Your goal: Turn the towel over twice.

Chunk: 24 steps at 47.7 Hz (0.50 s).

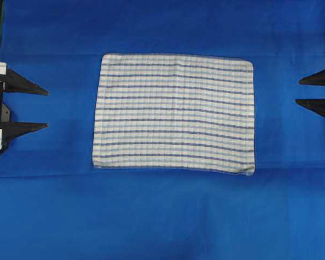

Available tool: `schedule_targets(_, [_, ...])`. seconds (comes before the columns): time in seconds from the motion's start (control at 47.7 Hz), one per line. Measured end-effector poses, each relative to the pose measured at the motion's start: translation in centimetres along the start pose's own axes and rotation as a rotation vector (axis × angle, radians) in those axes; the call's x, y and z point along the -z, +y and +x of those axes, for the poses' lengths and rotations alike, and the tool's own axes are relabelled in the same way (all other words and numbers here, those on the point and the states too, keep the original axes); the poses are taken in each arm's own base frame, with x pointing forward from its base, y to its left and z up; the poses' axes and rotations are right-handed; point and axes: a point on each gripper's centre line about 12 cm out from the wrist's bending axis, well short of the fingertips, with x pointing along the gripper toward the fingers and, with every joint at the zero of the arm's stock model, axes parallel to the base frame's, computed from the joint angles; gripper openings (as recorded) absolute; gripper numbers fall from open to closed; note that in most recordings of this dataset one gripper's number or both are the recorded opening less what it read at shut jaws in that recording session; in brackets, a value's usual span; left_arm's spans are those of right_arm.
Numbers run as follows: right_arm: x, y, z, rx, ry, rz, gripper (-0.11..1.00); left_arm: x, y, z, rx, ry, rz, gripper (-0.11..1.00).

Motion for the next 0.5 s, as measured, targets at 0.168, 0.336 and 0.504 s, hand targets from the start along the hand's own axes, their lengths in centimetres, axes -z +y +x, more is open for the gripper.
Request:
schedule_targets(0.168, [-0.1, -0.05, 0.01, -0.001, -0.012, 0.005, 0.57, -0.05, 0.11, -0.06, -0.008, -0.008, -0.004, 0.82])
schedule_targets(0.336, [-0.11, -0.08, 0.01, 0.001, -0.012, 0.006, 0.57, -0.07, 0.11, -0.08, -0.008, -0.009, -0.004, 0.82])
schedule_targets(0.504, [-0.09, -0.08, 0.03, 0.001, -0.01, 0.005, 0.57, -0.07, 0.11, -0.08, -0.008, -0.009, -0.004, 0.82])
